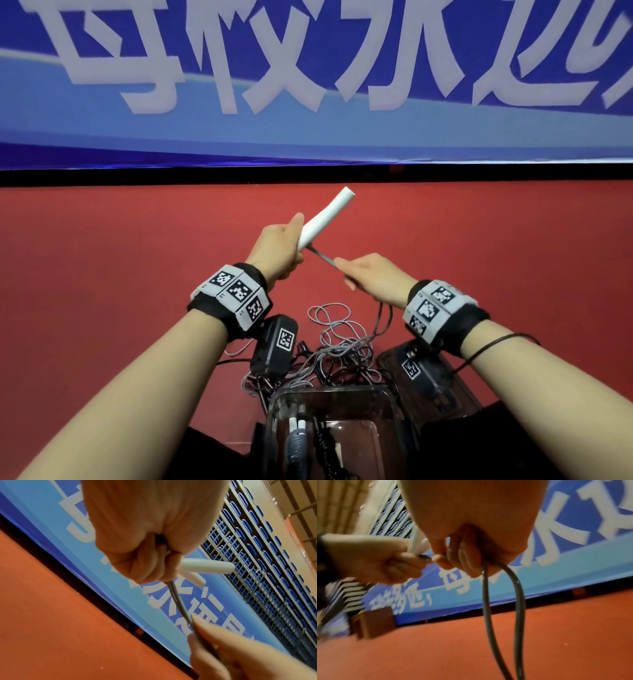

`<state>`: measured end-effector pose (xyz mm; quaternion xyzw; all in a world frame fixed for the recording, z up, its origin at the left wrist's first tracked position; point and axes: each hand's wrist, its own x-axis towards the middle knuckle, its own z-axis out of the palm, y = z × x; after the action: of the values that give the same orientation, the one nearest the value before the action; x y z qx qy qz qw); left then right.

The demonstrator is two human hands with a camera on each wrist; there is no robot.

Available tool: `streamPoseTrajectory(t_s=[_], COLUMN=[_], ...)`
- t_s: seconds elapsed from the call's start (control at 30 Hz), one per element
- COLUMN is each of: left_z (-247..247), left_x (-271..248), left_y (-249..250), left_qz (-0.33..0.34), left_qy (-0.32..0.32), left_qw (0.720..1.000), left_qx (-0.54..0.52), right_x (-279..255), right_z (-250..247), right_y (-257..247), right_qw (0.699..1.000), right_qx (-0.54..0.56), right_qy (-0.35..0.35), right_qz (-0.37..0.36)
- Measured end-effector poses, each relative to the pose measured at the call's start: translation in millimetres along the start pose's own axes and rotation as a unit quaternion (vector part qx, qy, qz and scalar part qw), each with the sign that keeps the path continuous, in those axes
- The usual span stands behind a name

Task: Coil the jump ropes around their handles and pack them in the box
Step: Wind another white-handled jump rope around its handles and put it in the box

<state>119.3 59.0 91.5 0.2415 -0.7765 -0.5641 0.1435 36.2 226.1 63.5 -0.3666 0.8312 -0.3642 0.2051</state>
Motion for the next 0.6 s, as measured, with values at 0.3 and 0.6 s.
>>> streamPoseTrajectory(t_s=[0.3, 0.6], left_z=[-3.8, 13.7], left_x=[11.1, -6.2], left_y=[-17.2, -8.4], left_qz=[0.073, 0.116], left_qy=[0.140, 0.049], left_qw=[0.925, 0.870], left_qx=[0.345, 0.477], right_x=[-19.0, -15.2], right_z=[24.6, -6.2], right_y=[-33.7, -35.3], right_qw=[0.960, 0.957], right_qx=[-0.180, -0.140], right_qy=[0.014, 0.102], right_qz=[-0.212, -0.235])
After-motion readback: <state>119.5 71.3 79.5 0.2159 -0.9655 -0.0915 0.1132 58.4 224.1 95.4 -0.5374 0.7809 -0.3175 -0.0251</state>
